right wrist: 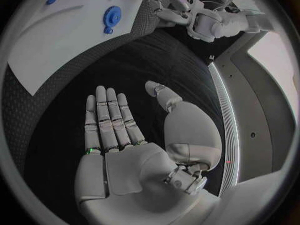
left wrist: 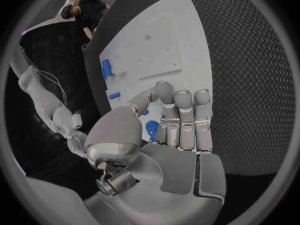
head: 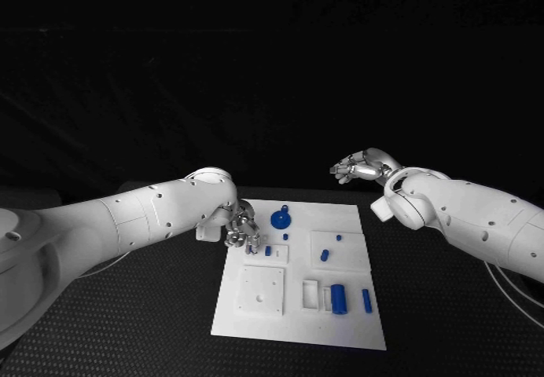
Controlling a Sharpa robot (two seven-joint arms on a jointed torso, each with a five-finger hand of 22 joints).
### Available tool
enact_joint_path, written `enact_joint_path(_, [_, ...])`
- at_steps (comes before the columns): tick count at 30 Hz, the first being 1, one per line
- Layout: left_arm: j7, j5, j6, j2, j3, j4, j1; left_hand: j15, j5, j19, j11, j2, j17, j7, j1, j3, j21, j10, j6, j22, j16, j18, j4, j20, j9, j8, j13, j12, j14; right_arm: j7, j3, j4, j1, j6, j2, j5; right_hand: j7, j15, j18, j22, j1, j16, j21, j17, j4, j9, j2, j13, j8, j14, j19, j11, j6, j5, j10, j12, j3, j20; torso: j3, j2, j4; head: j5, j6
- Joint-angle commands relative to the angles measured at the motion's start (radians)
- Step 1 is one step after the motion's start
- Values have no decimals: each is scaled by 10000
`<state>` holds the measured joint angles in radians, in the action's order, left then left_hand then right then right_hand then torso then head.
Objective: Assemble the parts on the task board
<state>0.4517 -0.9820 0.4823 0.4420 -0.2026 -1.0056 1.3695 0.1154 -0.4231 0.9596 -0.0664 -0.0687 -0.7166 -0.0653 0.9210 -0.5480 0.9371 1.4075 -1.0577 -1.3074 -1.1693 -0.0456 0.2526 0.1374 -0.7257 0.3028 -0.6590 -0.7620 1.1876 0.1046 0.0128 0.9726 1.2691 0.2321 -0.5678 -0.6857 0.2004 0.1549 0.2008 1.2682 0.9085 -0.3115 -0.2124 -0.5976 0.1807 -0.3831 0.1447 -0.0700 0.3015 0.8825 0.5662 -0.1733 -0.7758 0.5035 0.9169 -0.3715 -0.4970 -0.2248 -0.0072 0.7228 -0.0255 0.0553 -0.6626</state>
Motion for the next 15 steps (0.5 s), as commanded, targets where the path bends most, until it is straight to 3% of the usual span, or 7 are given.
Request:
enact_joint_path(1, [56,-151,5,-48,-33,51,-32,-40,-82,-5,-74,-152,-10,273,-10,-347,52,21,-350,-199,-68,-126,329,643,-376,49,-8,-60,58,57,-1,-8,-2,-105,19,-1,180,43,68,14,-18,63,61,-12,25,13,-86,11,53,45,3,-25,82,58,37,65,9,-67,1,1,-3,-6,-16])
enact_joint_path(15, [-2,-175,24,-235,-48,346,-169,13,-728,47,-155,-172,-59,356,-243,-342,143,88,-441,-210,-184,-160,383,665,-781,217,-69,-189,133,62,-1,-27,-2,-120,64,-1,180,43,70,21,-18,65,68,-14,28,15,-91,11,54,46,6,-25,83,61,37,65,11,-69,0,-1,3,-5,-24])
